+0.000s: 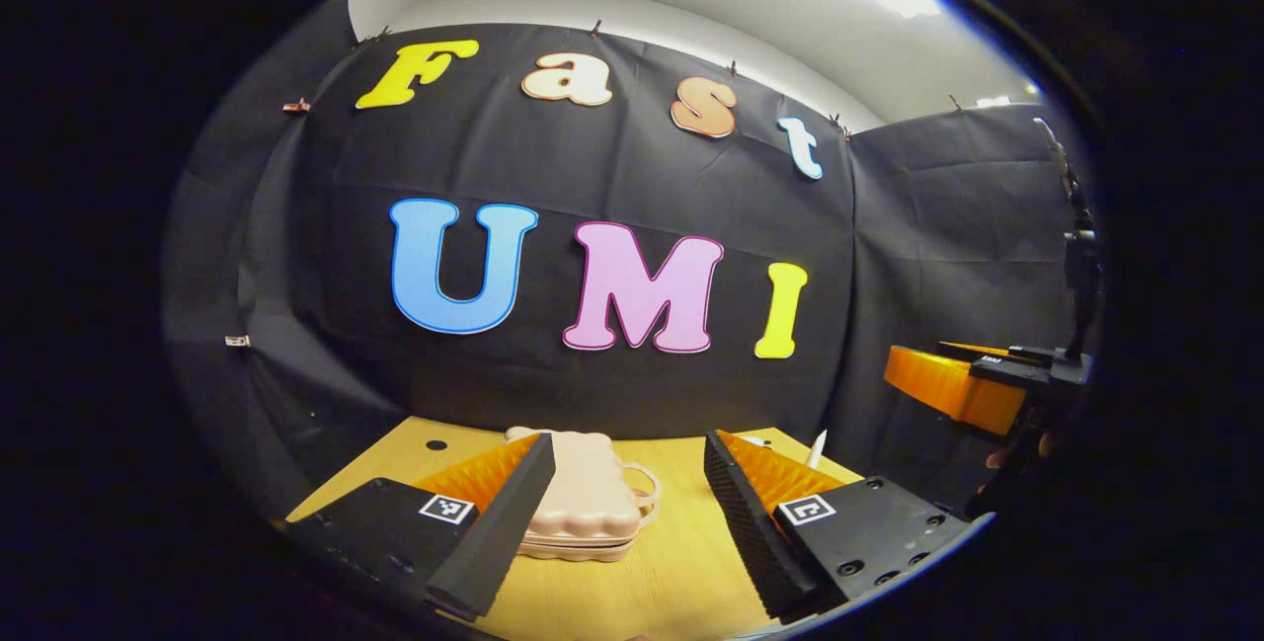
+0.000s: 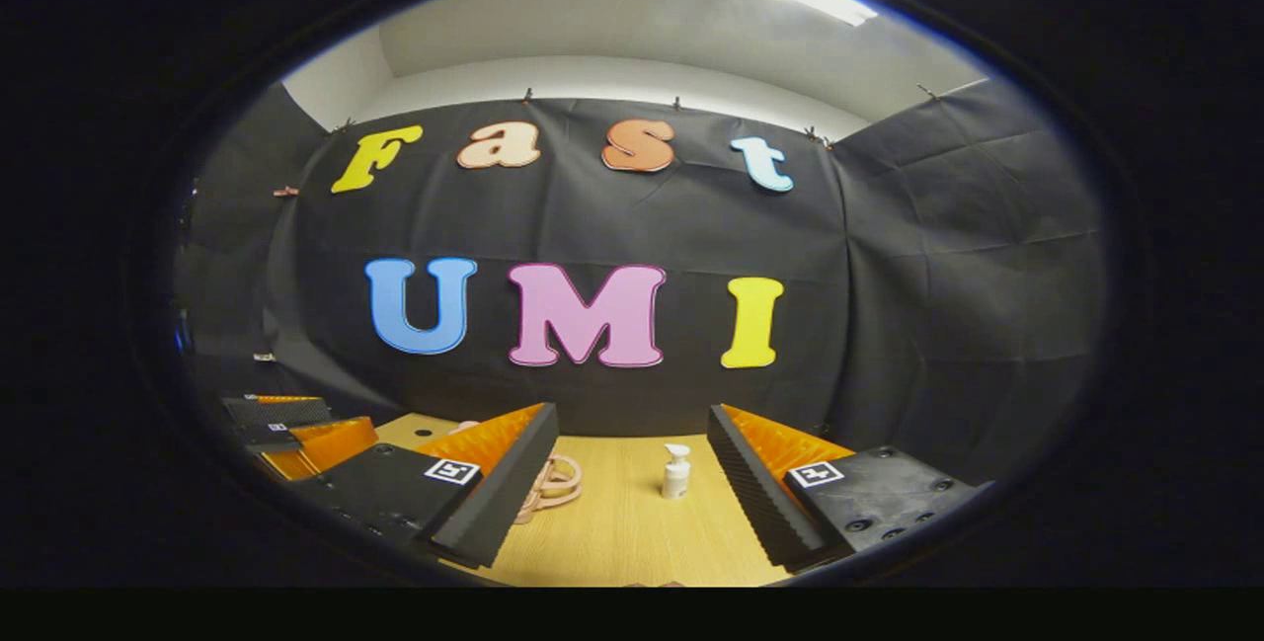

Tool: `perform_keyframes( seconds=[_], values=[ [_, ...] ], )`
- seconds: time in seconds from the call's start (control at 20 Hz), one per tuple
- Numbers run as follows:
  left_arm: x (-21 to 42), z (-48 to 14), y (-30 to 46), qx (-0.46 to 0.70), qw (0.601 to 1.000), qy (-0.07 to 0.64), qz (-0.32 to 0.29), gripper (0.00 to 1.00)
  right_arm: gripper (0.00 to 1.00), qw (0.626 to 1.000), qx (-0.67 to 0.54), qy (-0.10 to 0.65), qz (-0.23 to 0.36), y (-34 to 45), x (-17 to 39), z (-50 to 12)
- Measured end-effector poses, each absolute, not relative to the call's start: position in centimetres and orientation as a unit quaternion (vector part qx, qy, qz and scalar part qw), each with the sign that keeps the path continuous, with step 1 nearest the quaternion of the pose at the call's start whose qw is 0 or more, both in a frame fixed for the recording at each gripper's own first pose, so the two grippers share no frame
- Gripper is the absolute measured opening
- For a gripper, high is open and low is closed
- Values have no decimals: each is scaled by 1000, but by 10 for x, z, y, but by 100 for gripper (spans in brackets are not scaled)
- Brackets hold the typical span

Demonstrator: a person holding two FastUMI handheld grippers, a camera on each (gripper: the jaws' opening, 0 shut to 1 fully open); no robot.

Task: First open the suitcase, pack the skin care products into it, and then close the suitcase.

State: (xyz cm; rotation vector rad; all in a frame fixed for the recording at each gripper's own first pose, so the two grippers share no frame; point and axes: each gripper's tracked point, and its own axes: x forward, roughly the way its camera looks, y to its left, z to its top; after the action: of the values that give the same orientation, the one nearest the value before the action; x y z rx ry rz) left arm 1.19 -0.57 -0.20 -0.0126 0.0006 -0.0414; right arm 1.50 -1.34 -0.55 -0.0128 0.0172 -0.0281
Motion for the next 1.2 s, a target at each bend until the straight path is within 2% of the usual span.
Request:
perform_keyframes(
  seconds=[0.3,0.6,0.85,1.2],
  values=[
    [31,-4,-8,-2,1000,6,-15,96,97,1000,-10,11,-9,-14,30,-8],
    [76,-13,-31,-10,999,16,-39,96,97,1000,-7,15,-8,-25,60,-14],
    [150,-52,-50,-11,997,56,-43,96,97,1000,-13,13,-11,-47,99,-21],
    [271,-154,-85,3,988,150,-43,95,97,999,1,36,-21,-85,154,-54]
  ],
)
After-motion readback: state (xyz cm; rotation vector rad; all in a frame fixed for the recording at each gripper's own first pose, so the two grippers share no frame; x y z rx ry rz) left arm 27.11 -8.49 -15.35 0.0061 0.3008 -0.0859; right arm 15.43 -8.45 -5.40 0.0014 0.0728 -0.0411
